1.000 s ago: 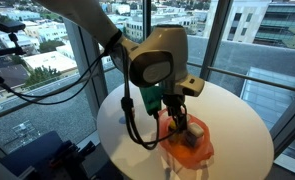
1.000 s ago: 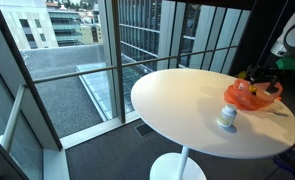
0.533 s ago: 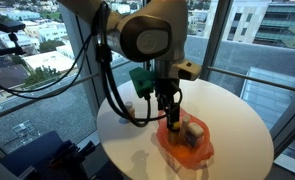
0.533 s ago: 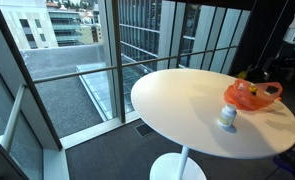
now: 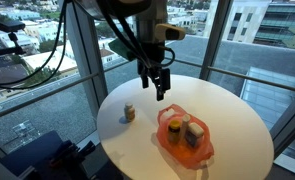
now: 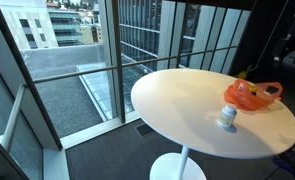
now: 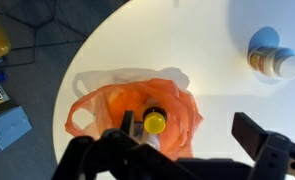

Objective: Put the yellow and black container in the orange plastic bag

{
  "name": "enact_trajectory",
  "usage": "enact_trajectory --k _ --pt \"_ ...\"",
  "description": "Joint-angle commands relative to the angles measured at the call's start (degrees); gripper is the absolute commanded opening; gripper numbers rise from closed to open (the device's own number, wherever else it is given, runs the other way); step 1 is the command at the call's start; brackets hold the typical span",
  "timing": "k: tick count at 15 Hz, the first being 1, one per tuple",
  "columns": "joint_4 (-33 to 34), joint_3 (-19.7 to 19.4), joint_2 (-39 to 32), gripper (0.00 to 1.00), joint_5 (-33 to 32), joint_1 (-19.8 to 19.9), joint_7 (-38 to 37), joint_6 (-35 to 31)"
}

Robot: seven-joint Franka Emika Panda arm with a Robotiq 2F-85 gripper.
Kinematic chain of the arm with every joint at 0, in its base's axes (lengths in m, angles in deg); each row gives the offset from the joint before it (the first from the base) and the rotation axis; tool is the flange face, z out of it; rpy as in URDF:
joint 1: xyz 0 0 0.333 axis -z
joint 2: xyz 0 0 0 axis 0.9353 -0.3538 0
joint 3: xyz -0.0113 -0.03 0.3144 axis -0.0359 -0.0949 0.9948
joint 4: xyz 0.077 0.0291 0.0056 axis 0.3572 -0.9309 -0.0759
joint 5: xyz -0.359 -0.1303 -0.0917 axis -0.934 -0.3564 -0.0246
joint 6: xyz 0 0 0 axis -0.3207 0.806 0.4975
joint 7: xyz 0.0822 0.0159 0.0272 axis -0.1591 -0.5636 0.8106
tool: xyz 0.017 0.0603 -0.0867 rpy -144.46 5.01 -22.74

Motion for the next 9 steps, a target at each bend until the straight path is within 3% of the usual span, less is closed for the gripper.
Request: enact_trajectory --k 1,4,9 --pt "2.8 0.2 3.5 1.0 3.7 -2.3 10.7 5.1" --pt "5.4 0.3 4.5 1.0 5.6 -3.8 16.2 8.4" --pt "4.7 0.8 4.5 1.0 4.4 -3.7 14.3 7.1"
